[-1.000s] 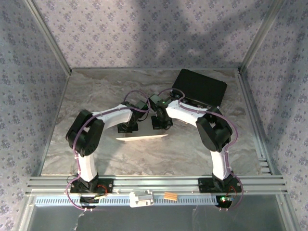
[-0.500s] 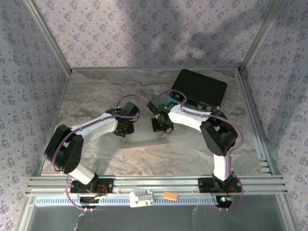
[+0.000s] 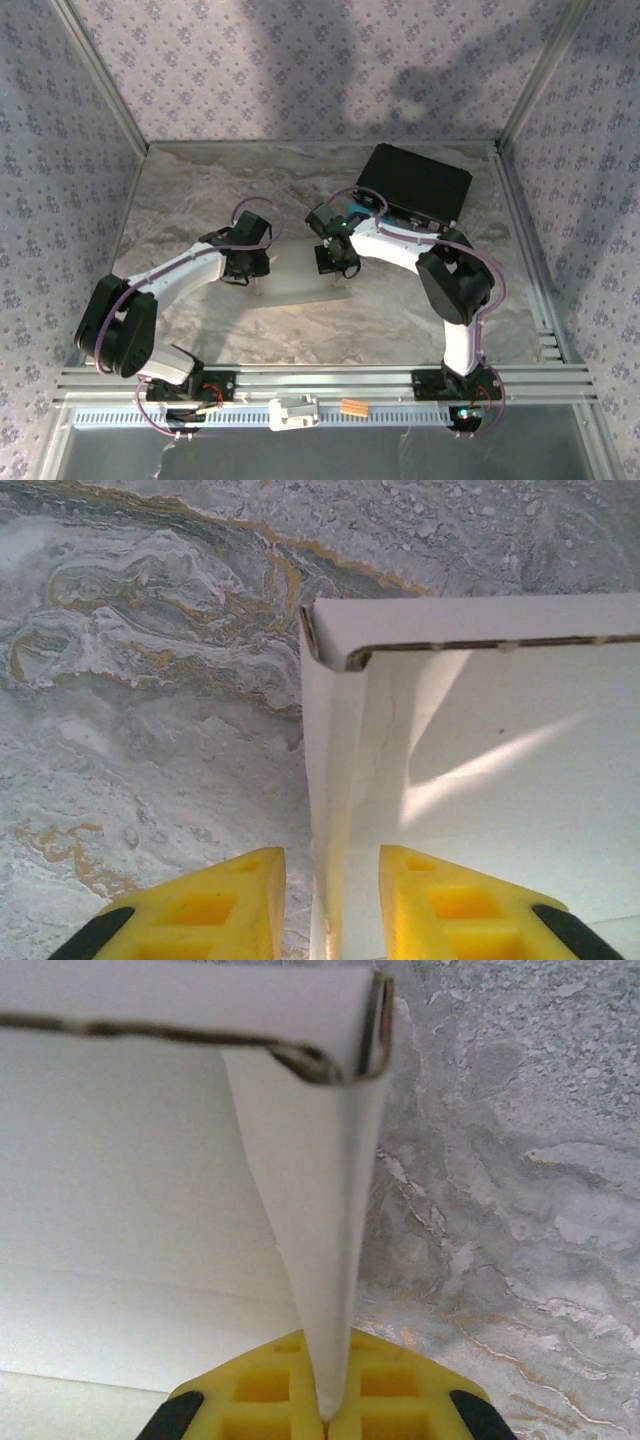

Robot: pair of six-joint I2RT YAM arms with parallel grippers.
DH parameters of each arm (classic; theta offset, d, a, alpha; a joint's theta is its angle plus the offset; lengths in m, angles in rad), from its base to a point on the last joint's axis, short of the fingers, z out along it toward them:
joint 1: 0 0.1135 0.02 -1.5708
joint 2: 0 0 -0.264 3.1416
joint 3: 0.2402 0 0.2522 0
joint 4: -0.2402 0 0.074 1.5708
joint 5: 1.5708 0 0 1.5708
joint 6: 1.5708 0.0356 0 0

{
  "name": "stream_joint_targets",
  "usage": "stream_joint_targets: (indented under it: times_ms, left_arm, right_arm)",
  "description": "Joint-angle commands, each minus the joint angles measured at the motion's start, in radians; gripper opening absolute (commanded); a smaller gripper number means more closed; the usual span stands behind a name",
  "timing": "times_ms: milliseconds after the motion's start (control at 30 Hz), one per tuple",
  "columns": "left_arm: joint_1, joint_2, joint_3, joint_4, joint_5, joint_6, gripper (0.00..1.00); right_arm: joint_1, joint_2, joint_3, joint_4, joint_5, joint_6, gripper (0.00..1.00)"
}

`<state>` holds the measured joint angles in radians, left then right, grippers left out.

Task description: Fold the paper box

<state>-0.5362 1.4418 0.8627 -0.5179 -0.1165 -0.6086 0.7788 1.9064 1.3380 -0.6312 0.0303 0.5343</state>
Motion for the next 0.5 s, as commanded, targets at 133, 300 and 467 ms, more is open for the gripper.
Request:
stream_joint_targets:
  times_ms: [133,300,467]
  left_arm:
    - [0.008,0.040,0.010,0.045,-0.041,0.023,0.20]
    - [-0.006,0.111,0.035,0.035,-0.066,0.017,0.14]
    - [-0.039,0.165,0.070,-0.069,-0.196,-0.032,0.00]
  right_arm:
    - [0.000,0.025,0.012,-0.021,0.028,0.002,0.00]
    - [-0.002,0.037,0.025,-0.032,0.028,0.015,0.00]
    - [-0.007,0.061,0.057,-0.068,0.030,0.050,0.00]
